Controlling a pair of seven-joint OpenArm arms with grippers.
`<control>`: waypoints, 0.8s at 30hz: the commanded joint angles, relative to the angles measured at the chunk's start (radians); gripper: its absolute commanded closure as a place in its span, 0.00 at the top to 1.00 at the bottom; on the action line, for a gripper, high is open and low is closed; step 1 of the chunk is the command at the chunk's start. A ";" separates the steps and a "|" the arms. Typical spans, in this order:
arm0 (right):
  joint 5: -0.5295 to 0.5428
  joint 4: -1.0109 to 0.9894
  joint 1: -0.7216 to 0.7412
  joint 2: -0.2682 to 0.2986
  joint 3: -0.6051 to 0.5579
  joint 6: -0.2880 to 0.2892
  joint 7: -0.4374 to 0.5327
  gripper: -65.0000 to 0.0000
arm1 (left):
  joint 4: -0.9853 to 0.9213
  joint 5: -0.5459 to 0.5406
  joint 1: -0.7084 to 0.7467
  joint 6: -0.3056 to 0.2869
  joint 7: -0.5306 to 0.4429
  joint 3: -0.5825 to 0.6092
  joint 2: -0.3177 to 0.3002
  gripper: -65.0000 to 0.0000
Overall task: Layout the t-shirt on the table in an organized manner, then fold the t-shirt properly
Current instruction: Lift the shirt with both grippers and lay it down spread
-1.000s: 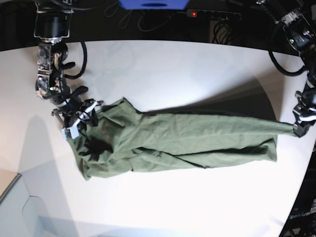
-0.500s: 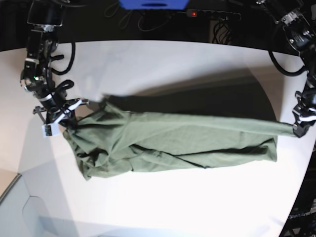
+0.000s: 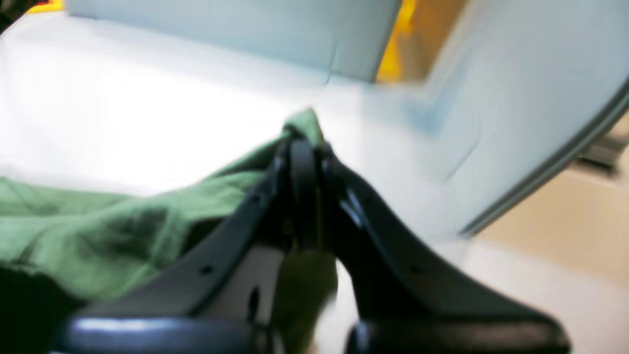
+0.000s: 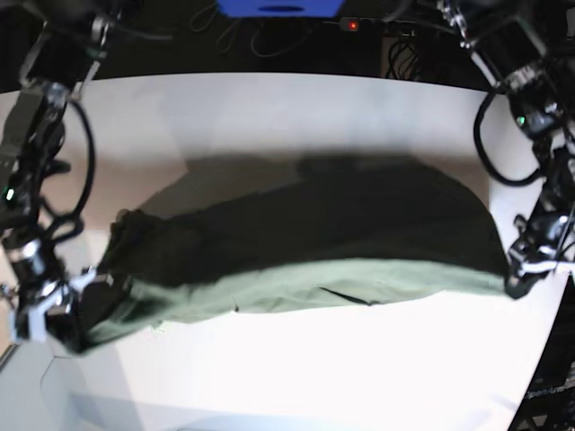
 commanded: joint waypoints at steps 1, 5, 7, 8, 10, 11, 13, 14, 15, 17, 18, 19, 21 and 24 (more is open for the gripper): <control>0.007 -0.019 0.088 0.032 0.003 -0.011 0.009 0.00 | -0.011 0.020 -0.060 0.000 -0.017 0.022 -0.017 0.00; 0.006 -0.293 0.392 0.101 -0.034 -0.011 -0.035 0.00 | -0.201 0.169 -0.289 -0.003 -0.019 0.176 -0.017 0.00; 0.006 -0.455 0.530 0.147 -0.074 -0.011 -0.028 0.00 | -0.301 0.206 -0.412 -0.003 -0.019 0.240 -0.017 0.00; 0.006 -0.543 0.609 0.162 -0.097 -0.011 -0.014 0.00 | -0.359 0.220 -0.481 -0.003 -0.019 0.271 -0.017 0.00; 0.006 -0.699 0.737 0.193 -0.149 -0.011 0.037 0.00 | -0.477 0.246 -0.613 -0.005 -0.021 0.320 -0.017 0.00; 0.006 -0.770 0.801 0.204 -0.183 -0.011 0.070 0.00 | -0.539 0.260 -0.683 -0.005 -0.036 0.345 -0.012 0.00; 0.006 -0.915 0.936 0.215 -0.264 -0.011 0.159 0.00 | -0.667 0.275 -0.824 -0.005 -0.111 0.404 -0.009 0.00; 0.006 -0.977 0.996 0.216 -0.305 -0.012 0.199 0.00 | -0.718 0.276 -0.880 -0.005 -0.151 0.440 -0.009 0.00; 0.006 -1.032 1.057 0.222 -0.345 -0.014 0.235 0.00 | -0.769 0.279 -0.940 -0.005 -0.188 0.475 -0.009 0.00; 0.006 -1.107 1.075 0.231 -0.397 -0.014 0.281 0.00 | -0.847 0.283 -1.035 -0.005 -0.249 0.544 -0.009 0.00; 0.006 -1.141 1.075 0.230 -0.425 -0.014 0.298 0.00 | -0.881 0.276 -1.078 -0.005 -0.277 0.581 -0.009 0.00; 0.006 -1.166 1.075 0.230 -0.445 -0.014 0.308 0.00 | -0.904 0.275 -1.111 -0.005 -0.294 0.610 -0.008 0.00; 0.006 -1.181 1.075 0.230 -0.462 -0.014 0.314 0.00 | -0.922 0.273 -1.156 -0.005 -0.314 0.645 -0.008 0.00; 0.009 -1.178 1.075 0.236 -0.460 -0.014 0.305 0.00 | -0.891 0.273 -1.162 -0.005 -0.311 0.650 -0.008 0.00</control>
